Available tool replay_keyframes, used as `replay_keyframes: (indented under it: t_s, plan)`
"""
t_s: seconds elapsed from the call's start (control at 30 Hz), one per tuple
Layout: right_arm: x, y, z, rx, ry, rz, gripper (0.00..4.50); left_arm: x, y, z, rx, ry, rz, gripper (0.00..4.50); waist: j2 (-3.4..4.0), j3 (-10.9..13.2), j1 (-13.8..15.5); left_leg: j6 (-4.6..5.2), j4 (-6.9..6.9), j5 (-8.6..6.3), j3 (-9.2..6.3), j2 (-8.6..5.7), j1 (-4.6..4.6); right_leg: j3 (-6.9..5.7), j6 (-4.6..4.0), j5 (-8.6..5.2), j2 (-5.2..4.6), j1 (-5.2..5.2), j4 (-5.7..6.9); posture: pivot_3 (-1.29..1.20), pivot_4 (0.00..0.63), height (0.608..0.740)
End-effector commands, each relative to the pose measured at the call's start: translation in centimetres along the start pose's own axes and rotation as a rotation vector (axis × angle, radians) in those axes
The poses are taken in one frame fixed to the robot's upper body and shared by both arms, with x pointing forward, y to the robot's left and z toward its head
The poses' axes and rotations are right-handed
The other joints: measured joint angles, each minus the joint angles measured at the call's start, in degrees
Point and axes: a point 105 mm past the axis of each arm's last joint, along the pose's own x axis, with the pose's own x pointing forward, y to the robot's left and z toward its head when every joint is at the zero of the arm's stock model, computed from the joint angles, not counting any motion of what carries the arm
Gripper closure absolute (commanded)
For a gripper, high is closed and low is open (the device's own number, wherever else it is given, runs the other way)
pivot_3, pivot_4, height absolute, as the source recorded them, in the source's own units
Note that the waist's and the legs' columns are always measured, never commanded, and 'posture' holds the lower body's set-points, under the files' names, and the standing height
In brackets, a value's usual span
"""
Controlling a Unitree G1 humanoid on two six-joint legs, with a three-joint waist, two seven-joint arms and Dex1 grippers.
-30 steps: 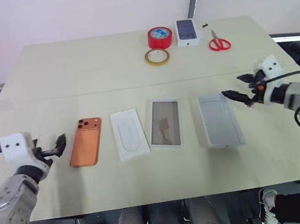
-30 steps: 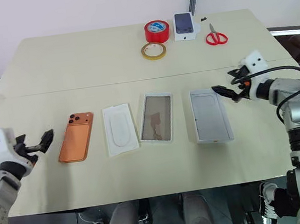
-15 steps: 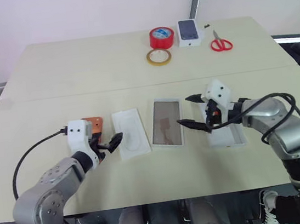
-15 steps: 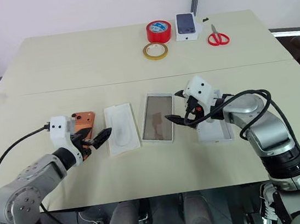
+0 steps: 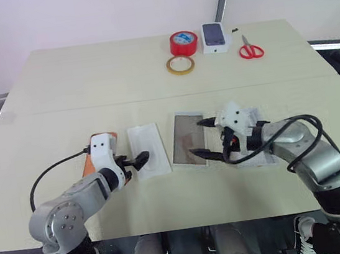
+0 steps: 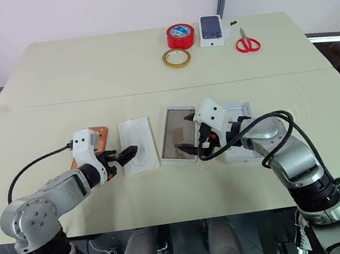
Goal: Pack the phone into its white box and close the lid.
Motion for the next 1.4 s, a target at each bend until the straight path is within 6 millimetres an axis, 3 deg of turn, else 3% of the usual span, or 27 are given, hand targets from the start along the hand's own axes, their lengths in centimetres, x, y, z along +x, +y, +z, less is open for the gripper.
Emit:
replay_keyframes:
  t_s: [0.03, 0.1, 0.27, 0.3, 0.5, 0.53, 0.6, 0.8, 0.83, 1.13, 1.4]
  plan:
    - [0.1, 1.4, 0.5, -0.103, 0.034, 0.055, 0.0, 0.3, -0.6, -0.3, -0.05, 0.018, -0.046, 0.63, -0.01, 0.0, 0.14, 0.0, 0.02, 0.0, 0.0, -0.01, 0.0, 0.0, 0.0, 0.0, -0.01, 0.01, -0.01, 0.0, 0.15, 0.74]
    - [0.3, 2.2, 0.6, -0.103, 0.038, 0.098, 0.0, 0.4, -0.3, -0.3, -0.059, 0.022, -0.033, 1.43, -0.02, 0.0, 0.13, 0.0, 0.04, 0.0, -0.02, -0.01, -0.01, 0.0, 0.01, -0.01, -0.01, 0.01, -0.01, 0.0, 0.15, 0.74]
    - [1.2, 3.3, 0.3, -0.07, 0.101, 0.163, 0.0, 0.4, 0.5, 0.0, -0.068, 0.024, -0.005, 4.09, -0.04, 0.01, -0.1, 0.0, 0.04, 0.0, -0.05, 0.0, -0.02, -0.02, 0.0, 0.0, 0.0, 0.01, 0.0, 0.0, 0.15, 0.74]
    - [1.4, 3.5, 0.2, -0.057, 0.116, 0.173, 0.0, 0.4, 0.6, 0.0, -0.068, 0.023, 0.001, 4.45, -0.05, 0.01, -0.09, 0.0, 0.05, 0.0, -0.05, 0.0, -0.02, -0.02, 0.0, 0.0, 0.0, 0.01, 0.0, 0.0, 0.15, 0.74]
    - [2.6, 4.1, -1.0, 0.022, 0.251, 0.186, 0.0, -0.1, 1.8, 2.0, -0.113, -0.064, 0.031, 4.45, -0.06, 0.01, -0.24, -0.01, 0.05, -0.01, -0.09, 0.03, -0.03, -0.05, -0.01, 0.0, -0.02, -0.01, 0.01, 0.0, 0.15, 0.74]
    - [2.8, 4.1, -1.1, 0.027, 0.268, 0.181, 0.26, -0.2, 1.9, 2.6, -0.13, -0.09, 0.027, 4.49, -0.05, 0.0, -0.25, -0.01, 0.05, -0.01, -0.09, 0.03, -0.03, -0.05, -0.01, 0.0, -0.02, -0.01, 0.01, 0.0, 0.15, 0.74]
    - [3.0, 4.1, -1.1, 0.038, 0.286, 0.175, 0.9, -0.5, 2.1, 3.6, -0.152, -0.132, 0.021, 4.5, -0.06, 0.01, -0.25, -0.01, 0.05, -0.01, -0.09, 0.03, -0.04, -0.06, -0.01, 0.0, -0.03, -0.02, 0.0, 0.0, 0.15, 0.74]
    - [3.4, 4.2, -1.1, -0.007, 0.318, 0.169, 4.12, -1.1, 2.6, 4.8, -0.157, -0.177, 0.026, 4.5, -0.09, 0.01, -0.18, -0.01, 0.05, -0.01, -0.09, -0.01, -0.08, -0.06, -0.01, 0.0, -0.06, -0.03, -0.01, 0.0, 0.15, 0.74]
    - [3.5, 4.2, -1.1, -0.018, 0.322, 0.17, 4.42, -1.1, 2.7, 4.9, -0.156, -0.18, 0.029, 4.5, -0.09, 0.01, -0.22, -0.01, 0.06, -0.01, -0.08, -0.01, -0.08, -0.06, -0.01, 0.0, -0.06, -0.03, 0.0, 0.0, 0.15, 0.74]
    - [5.3, 5.0, 0.8, -0.194, 0.186, 0.281, 4.42, -1.8, 2.8, 7.1, -0.177, -0.277, 0.009, 4.5, -0.13, 0.03, -0.31, -0.01, 0.05, -0.01, -0.08, 0.0, -0.08, -0.09, 0.0, 0.0, -0.02, -0.03, 0.0, 0.0, 0.15, 0.74]
    - [7.1, 4.1, 1.3, -0.265, 0.12, 0.281, 4.42, -2.1, 3.0, 8.3, -0.185, -0.306, 0.004, 4.5, -0.17, 0.04, -0.28, -0.01, 0.06, 0.01, -0.07, 0.0, -0.07, -0.09, 0.02, 0.01, 0.01, 0.0, 0.01, 0.0, 0.15, 0.74]
